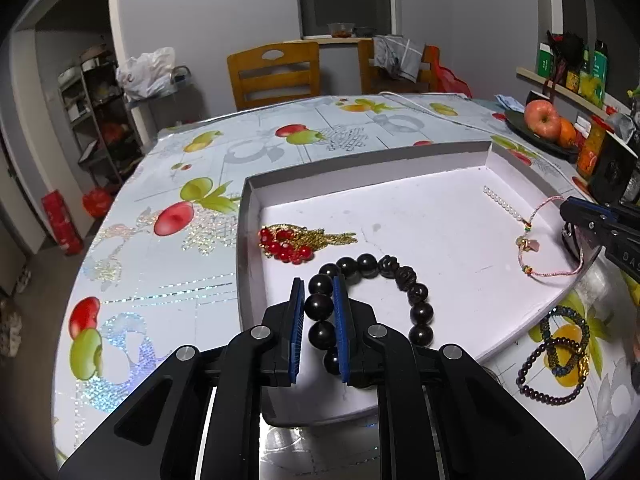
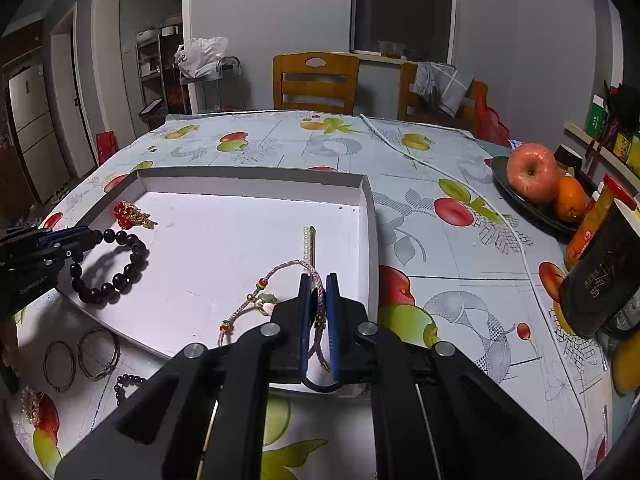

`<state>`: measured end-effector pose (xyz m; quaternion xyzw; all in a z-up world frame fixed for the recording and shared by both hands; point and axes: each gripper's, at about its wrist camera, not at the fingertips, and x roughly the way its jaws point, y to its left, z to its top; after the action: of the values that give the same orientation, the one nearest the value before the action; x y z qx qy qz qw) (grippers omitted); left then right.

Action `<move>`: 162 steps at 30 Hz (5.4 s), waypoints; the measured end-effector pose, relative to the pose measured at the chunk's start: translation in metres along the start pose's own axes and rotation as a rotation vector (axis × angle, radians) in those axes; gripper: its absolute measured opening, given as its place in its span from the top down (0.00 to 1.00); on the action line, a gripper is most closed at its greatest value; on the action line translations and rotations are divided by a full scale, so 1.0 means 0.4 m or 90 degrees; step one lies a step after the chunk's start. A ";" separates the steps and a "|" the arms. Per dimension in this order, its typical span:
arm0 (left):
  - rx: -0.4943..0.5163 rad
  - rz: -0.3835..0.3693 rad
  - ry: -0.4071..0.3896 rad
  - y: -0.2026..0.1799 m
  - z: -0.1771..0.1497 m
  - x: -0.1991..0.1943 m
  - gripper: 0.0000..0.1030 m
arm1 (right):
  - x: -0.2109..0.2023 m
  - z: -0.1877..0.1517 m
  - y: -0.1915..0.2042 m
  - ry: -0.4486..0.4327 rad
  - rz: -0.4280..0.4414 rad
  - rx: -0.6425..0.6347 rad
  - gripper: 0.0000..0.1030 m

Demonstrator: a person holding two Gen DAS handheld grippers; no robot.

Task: Organize jewelry
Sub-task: 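Lower both bracelets into the grey tray and open both tools, then move both tools back over the remaining bracelets and bangles, then grasp the black bead bracelets with the right tool while the left grasps the pearl bracelet, then carry the black bead bracelet and pearl bracelet into the grey tray while releasing both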

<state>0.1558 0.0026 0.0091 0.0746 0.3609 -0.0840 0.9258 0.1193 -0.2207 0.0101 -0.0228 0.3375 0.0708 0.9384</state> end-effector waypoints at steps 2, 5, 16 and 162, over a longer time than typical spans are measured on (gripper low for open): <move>-0.001 -0.001 0.003 0.001 0.000 0.002 0.85 | 0.003 0.001 -0.002 0.003 0.001 0.001 0.94; -0.003 -0.007 0.004 0.001 -0.001 0.001 0.80 | 0.005 0.001 -0.005 0.005 0.002 0.003 0.94; 0.018 -0.005 -0.014 -0.018 -0.003 -0.013 0.59 | -0.002 0.001 -0.006 -0.009 -0.004 0.002 0.69; 0.113 -0.093 -0.069 -0.065 -0.109 -0.382 0.58 | -0.320 0.018 0.025 -0.049 0.166 -0.009 0.94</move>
<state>0.0108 0.0014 0.0794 0.1253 0.3058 -0.1866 0.9252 0.0247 -0.2254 0.0972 0.0173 0.3009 0.1957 0.9332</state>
